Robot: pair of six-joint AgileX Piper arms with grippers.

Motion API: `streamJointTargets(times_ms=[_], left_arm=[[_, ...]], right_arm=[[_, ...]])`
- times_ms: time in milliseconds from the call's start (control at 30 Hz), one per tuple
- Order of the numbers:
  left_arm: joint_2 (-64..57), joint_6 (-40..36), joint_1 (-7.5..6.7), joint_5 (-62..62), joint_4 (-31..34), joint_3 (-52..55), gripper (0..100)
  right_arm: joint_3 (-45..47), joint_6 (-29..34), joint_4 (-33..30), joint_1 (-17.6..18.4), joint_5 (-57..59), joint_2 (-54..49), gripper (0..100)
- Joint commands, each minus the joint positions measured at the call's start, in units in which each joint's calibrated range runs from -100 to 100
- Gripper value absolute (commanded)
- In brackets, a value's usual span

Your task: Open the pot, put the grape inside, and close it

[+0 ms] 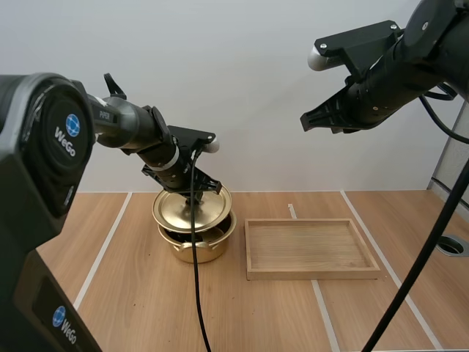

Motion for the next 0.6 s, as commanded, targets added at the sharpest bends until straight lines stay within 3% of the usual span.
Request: streamJointTargets(times_ms=[0, 567], left_arm=[[0.3, 1.3, 0.04, 2.2, -2.4, 0.1, 0], [4.0, 1.3, 0.04, 4.7, -1.0, 0.1, 0]], right_arm=[[0.3, 0.2, 0.6, -0.2, -1.2, -0.8, 0], [0.3, 0.2, 1.8, -0.2, -1.3, -0.8, 0]])
